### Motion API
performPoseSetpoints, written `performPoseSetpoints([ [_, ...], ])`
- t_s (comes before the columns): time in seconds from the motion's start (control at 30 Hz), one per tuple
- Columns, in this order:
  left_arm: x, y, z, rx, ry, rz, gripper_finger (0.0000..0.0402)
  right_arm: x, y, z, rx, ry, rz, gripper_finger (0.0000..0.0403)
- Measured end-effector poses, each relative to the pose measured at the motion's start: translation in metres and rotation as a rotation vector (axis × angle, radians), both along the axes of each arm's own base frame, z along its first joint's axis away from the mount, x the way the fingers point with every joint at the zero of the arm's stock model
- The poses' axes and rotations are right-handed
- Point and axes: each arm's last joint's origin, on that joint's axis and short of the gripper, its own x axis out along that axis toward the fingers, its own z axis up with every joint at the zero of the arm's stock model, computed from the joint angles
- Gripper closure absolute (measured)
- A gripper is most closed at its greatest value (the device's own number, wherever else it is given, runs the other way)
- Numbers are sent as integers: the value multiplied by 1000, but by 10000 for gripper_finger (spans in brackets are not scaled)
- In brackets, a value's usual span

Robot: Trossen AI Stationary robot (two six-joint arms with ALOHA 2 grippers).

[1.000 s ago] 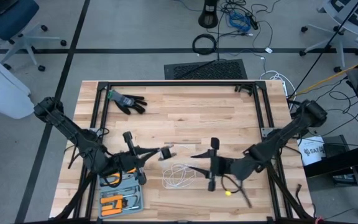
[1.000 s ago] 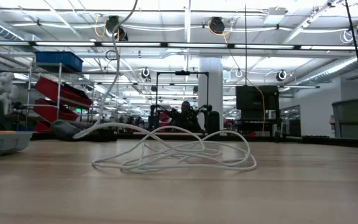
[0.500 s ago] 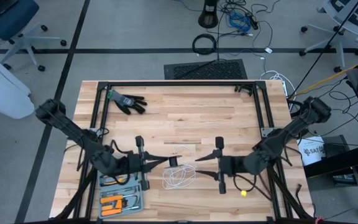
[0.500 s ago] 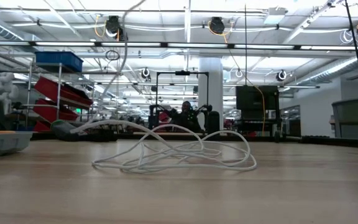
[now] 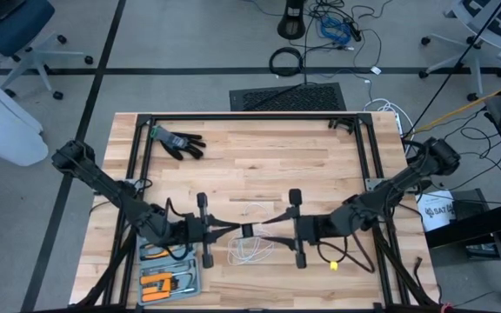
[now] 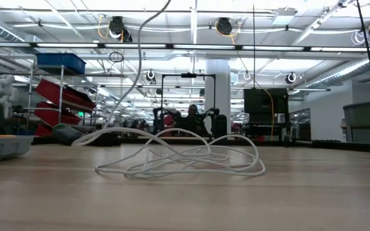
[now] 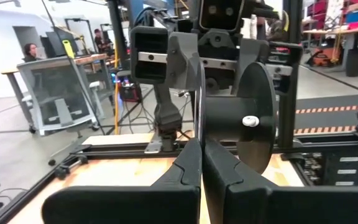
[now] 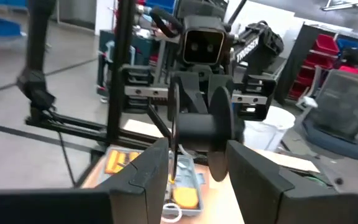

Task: Coil cords
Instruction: Uncoil the white cable wire from the spool

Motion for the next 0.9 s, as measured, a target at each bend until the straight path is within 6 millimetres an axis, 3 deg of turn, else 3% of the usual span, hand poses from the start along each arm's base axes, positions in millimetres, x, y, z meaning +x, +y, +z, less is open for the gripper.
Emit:
performPoseSetpoints([
  [0.27, 4, 6, -2, 15, 20, 18, 401, 8, -9, -3, -45, 10, -34, 254],
  [0.63, 4, 5, -3, 48, 30, 0, 401, -10, -3, 2, -75, 58, 8, 254],
  [0.9, 6, 9, -5, 61, 46, -5, 401, -14, -14, 10, -98, 46, -17, 254],
])
